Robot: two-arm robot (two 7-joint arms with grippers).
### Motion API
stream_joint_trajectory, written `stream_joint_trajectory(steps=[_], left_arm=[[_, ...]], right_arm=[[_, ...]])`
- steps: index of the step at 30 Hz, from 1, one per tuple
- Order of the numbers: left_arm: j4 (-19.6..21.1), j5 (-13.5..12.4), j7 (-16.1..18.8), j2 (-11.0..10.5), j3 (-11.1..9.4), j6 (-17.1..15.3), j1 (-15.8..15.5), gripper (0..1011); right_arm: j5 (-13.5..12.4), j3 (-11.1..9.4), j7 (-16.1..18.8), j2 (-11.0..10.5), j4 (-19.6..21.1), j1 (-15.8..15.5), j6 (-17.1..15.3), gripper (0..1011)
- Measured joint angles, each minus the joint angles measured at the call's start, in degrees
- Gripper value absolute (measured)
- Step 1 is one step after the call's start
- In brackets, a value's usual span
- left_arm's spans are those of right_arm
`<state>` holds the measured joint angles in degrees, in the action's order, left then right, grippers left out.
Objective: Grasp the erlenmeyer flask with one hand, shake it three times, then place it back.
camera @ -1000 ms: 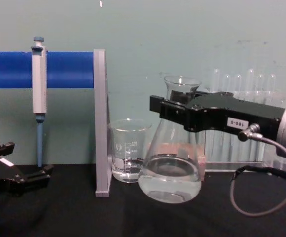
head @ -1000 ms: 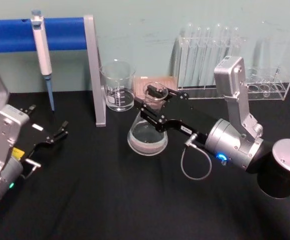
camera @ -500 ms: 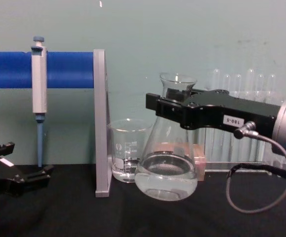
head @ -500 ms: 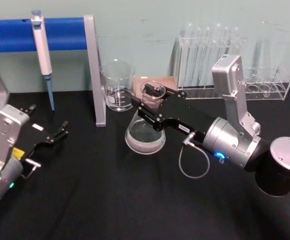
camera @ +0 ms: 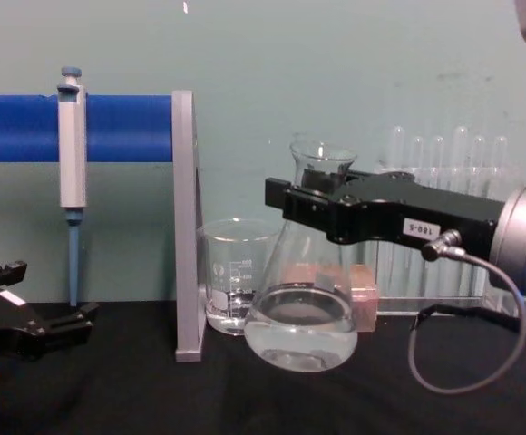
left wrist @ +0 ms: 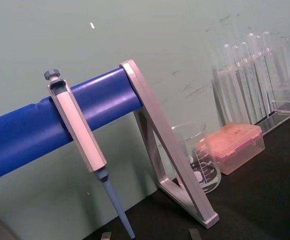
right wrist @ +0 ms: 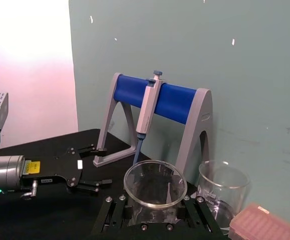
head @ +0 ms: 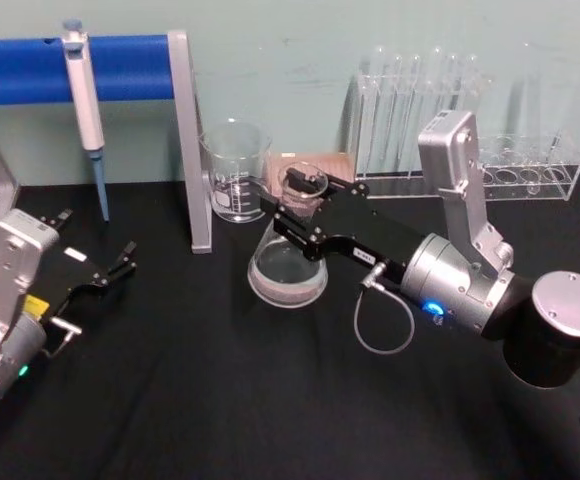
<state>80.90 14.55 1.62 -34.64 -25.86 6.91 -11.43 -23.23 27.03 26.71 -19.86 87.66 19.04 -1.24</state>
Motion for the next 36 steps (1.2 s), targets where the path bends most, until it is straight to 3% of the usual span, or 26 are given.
stream_joint_trajectory(steps=[14,36], left_arm=[[0.0,0.0,0.0,0.0,0.0,0.0,0.0,1001],[0.0,0.0,0.0,0.0,0.0,0.0,0.0,1001]], right_arm=[[-0.7,0.8,1.8,0.9,-4.8,0.7,2.6,448],[2.0,2.1,1.9,2.0,-9.7,0.9,3.8,448]])
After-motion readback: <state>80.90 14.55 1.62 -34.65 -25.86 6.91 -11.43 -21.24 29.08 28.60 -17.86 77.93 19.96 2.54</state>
